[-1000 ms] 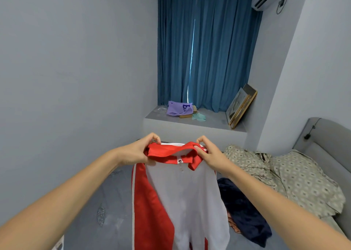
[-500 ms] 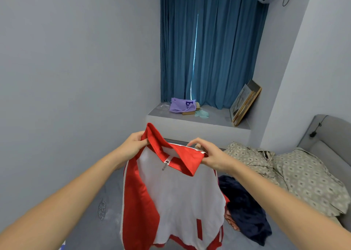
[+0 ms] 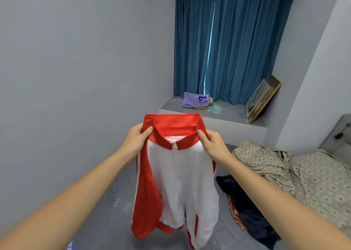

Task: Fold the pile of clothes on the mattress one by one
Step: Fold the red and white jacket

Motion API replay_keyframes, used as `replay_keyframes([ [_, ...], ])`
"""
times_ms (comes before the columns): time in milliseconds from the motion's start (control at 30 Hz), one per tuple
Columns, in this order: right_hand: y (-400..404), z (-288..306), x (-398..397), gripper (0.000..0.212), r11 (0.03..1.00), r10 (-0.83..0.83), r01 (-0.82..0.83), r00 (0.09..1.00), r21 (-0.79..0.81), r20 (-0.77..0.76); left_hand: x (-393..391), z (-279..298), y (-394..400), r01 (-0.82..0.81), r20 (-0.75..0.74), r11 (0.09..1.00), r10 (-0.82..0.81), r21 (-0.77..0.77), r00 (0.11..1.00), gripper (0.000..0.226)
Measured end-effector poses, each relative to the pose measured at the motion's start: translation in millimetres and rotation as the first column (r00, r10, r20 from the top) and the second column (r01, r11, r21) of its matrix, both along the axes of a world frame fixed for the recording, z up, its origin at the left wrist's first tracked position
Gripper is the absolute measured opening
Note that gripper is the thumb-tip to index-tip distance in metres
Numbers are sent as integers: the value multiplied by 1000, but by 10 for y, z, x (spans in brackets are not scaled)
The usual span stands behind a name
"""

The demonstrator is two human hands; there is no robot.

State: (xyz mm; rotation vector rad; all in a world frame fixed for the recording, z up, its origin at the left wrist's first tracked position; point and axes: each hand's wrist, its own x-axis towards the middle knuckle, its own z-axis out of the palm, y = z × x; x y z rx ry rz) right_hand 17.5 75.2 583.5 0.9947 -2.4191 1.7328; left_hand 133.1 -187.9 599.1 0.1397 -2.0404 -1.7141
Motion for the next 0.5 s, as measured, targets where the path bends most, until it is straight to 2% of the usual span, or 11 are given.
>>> replay_keyframes([
  [67,-49,-50,-76,68,1000,-29,29,999,1,36,-64,-77,-30,-3,3,1000,3,-13,1000,19],
  [167,-105,-176,-210,74,994,-63,55,994,92,85,-204,-297,-143,4,70,999,-1,-49,998,18],
  [333,-260,-744,-401,60,966,-150,138,988,218,39,-582,-941,-481,73,222,997,-63,-40,973,24],
  [500,-538,-1626,-741,57,917,-260,223,963,332,71,-1174,-1890,-886,166,343,986,-145,-33,928,47],
])
